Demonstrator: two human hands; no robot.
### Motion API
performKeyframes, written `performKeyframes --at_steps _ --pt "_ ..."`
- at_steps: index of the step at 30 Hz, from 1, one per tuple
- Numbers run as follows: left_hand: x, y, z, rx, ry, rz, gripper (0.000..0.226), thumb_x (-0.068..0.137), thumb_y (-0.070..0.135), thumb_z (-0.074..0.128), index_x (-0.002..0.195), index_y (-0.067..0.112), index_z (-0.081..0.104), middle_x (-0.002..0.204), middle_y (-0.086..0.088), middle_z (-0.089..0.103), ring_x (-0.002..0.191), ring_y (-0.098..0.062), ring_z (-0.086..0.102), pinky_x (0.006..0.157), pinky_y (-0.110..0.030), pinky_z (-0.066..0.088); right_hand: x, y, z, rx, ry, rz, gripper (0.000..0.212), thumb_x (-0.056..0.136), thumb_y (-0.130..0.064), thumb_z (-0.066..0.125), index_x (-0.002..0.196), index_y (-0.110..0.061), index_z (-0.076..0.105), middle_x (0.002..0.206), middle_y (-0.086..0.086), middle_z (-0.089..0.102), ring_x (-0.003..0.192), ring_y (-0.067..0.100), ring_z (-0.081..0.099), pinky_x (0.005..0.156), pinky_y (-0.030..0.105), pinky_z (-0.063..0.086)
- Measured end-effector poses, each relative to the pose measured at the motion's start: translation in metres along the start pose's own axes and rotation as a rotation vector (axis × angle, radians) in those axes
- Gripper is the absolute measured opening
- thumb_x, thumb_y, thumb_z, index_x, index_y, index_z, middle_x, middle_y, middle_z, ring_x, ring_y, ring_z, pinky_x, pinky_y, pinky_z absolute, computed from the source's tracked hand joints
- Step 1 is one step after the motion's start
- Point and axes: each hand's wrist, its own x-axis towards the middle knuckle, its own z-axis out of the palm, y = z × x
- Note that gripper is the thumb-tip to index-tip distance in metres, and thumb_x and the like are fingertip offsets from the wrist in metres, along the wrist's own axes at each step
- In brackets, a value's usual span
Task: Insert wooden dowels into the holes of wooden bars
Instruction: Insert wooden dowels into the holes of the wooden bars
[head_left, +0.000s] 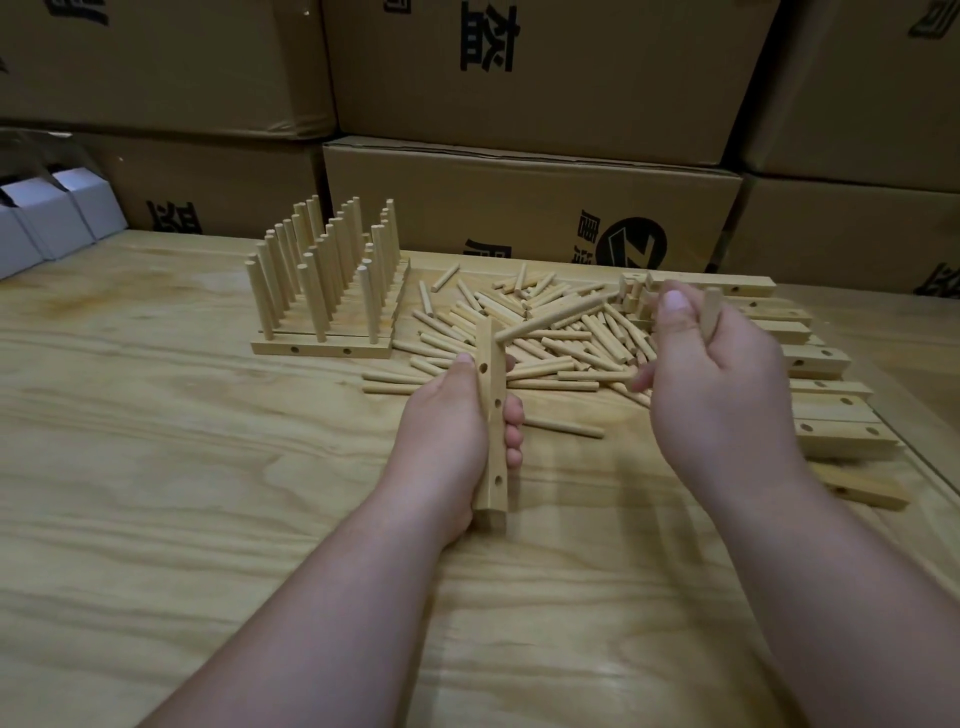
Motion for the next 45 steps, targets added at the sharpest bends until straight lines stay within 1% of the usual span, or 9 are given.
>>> performKeyframes --at_steps 5,8,14,19,23,27,32,40,45 --pt "0.001 0.001 -0.001 -0.075 0.02 -0.01 0.045 0.108 0.04 0.035 0.103 0.017 0.073 0.06 -0.004 0.059 0.042 -0.013 0.049 0.038 -0.023 0.042 -0.015 0.014 0.012 0.044 -0.113 0.036 0.028 0.092 -0.055 0.041 0.094 -0.03 0.054 0.071 -0.009 0.055 0.058 0.002 0.051 0.056 0.033 0.039" --pt "0.001 0.001 -0.001 -0.094 0.009 -0.007 0.045 0.107 0.04 0.037 0.102 0.016 0.074 0.059 -0.005 0.059 0.042 -0.014 0.05 0.038 -0.023 0.043 -0.021 0.019 0.017 0.013 -0.24 -0.041 0.022 0.083 -0.037 0.035 0.069 -0.023 0.045 0.058 -0.007 0.044 0.052 0.006 0.038 0.054 0.041 0.033" --pt "-0.002 0.002 0.001 -0.04 0.023 0.04 0.039 0.106 0.035 0.041 0.098 0.014 0.073 0.056 -0.006 0.058 0.04 -0.016 0.05 0.038 -0.023 0.044 -0.029 0.022 0.021 -0.111 -0.445 -0.276 0.02 0.098 -0.044 0.046 0.093 -0.038 0.065 0.079 -0.017 0.068 0.074 0.005 0.062 0.063 0.028 0.048" --pt "-0.003 0.002 0.003 0.005 0.046 0.043 0.039 0.105 0.033 0.04 0.096 0.017 0.073 0.052 -0.005 0.056 0.038 -0.015 0.05 0.037 -0.022 0.042 -0.031 0.025 0.023 -0.096 -0.464 -0.243 0.008 0.089 -0.041 0.047 0.087 -0.039 0.054 0.061 -0.02 0.06 0.052 0.005 0.052 0.049 0.031 0.04" --pt "-0.002 0.002 0.002 0.021 0.072 0.036 0.039 0.102 0.026 0.038 0.094 0.019 0.075 0.053 -0.008 0.059 0.038 -0.015 0.052 0.035 -0.022 0.043 -0.032 0.023 0.023 -0.077 -0.447 -0.277 0.008 0.085 -0.035 0.057 0.077 -0.032 0.058 0.066 -0.03 0.063 0.062 0.0 0.062 0.053 0.027 0.046" --pt "-0.001 0.001 0.001 0.047 0.075 0.056 0.039 0.099 0.021 0.036 0.097 0.018 0.074 0.063 -0.005 0.065 0.04 -0.015 0.054 0.036 -0.023 0.042 -0.028 0.022 0.018 -0.188 -0.4 -0.343 0.015 0.081 -0.042 0.057 0.074 -0.029 0.061 0.061 -0.008 0.06 0.058 0.013 0.058 0.051 0.038 0.049" --pt "0.0 -0.002 0.002 0.1 0.03 0.088 0.037 0.105 0.032 0.037 0.099 0.019 0.071 0.069 -0.003 0.069 0.042 -0.013 0.055 0.037 -0.024 0.042 -0.018 0.012 0.01 -0.324 -0.489 -0.316 0.019 0.08 -0.05 0.056 0.077 -0.033 0.064 0.061 -0.005 0.061 0.055 0.013 0.056 0.052 0.043 0.051" --pt "0.0 -0.004 0.001 -0.034 -0.081 0.072 0.039 0.108 0.043 0.04 0.105 0.01 0.061 0.082 -0.005 0.077 0.07 -0.016 0.074 0.055 -0.026 0.056 -0.006 0.008 0.001 -0.222 -0.67 -0.175 0.01 0.091 -0.038 0.069 0.094 -0.042 0.077 0.098 -0.046 0.063 0.097 -0.02 0.058 0.082 0.016 0.047" --pt "-0.002 -0.002 0.002 -0.029 -0.121 0.035 0.039 0.108 0.044 0.039 0.111 0.011 0.06 0.09 -0.006 0.079 0.068 -0.016 0.075 0.054 -0.022 0.056 -0.008 0.006 0.004 -0.212 -0.666 -0.179 0.01 0.091 -0.033 0.07 0.091 -0.037 0.079 0.1 -0.046 0.063 0.099 -0.016 0.06 0.092 0.024 0.051"
